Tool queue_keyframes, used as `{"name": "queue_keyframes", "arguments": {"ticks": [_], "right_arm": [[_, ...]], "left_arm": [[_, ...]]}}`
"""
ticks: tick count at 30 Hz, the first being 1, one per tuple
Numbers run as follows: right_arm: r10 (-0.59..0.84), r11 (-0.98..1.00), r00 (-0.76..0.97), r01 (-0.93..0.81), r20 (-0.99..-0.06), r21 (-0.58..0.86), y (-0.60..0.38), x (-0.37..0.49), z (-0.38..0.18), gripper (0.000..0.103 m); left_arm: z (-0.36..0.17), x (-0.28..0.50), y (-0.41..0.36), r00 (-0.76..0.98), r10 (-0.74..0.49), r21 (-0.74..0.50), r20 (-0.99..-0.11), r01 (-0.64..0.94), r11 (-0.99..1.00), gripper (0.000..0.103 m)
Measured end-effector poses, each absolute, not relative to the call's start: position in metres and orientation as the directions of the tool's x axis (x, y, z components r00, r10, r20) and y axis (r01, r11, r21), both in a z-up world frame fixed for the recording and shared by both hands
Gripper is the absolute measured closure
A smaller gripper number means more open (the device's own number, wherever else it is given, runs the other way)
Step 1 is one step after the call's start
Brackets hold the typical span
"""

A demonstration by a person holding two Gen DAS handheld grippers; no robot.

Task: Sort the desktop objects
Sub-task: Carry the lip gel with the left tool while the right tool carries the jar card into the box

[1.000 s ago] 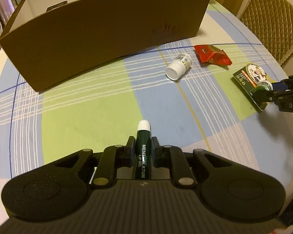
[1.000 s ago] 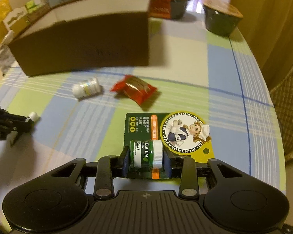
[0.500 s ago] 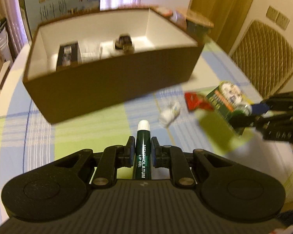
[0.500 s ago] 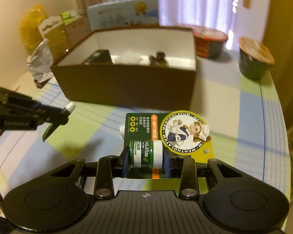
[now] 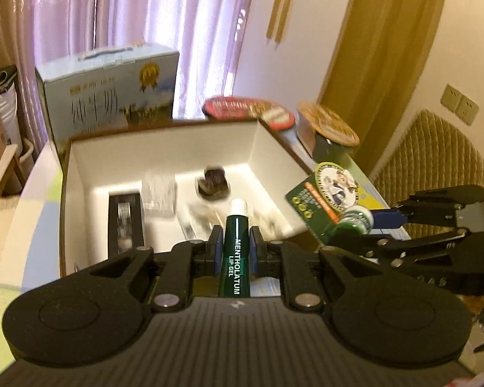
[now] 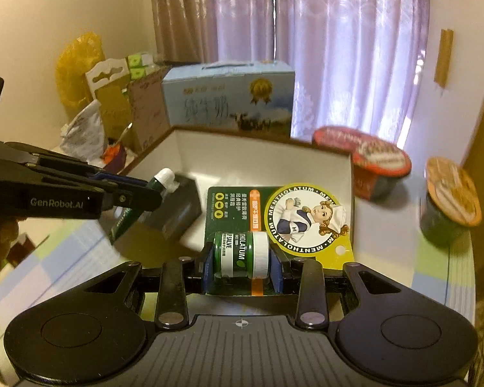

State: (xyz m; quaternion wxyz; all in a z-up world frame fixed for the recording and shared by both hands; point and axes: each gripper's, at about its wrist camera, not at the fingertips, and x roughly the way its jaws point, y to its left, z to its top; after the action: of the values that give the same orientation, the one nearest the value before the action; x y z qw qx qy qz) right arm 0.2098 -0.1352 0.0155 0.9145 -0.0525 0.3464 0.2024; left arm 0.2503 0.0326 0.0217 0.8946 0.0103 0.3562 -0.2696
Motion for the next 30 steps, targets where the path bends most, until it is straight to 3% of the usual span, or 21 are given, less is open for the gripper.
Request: {"name": "queue_keyframes", "arguments": {"ticks": [6,19,30], "right_arm": [[0.305,0.911,0.680,-0.412,-0.667,-0.004,-0.117,0.256,0.010,0.071],[0.272,0.902,0.510,-0.432,-0.816,0.031,-0.108,0.322,-0.044,0.071],[0.299,0.871,0.420,-0.487,-0.857,0.066,-0.106,0.337,-0.062,0.071]], "left_arm": [[0.023,0.299,0.027,0.618,-0.451,-0.200,-0.644,0.433,0.879,0.090],[-0.043,0.366,0.014,0.498,-0.361,-0.216,-0.789,0.325,0.921,0.090],[-0.071,0.380,0.017,0.414,-0.305,-0.177,-0.858,0.319,0.931,0.090]]}}
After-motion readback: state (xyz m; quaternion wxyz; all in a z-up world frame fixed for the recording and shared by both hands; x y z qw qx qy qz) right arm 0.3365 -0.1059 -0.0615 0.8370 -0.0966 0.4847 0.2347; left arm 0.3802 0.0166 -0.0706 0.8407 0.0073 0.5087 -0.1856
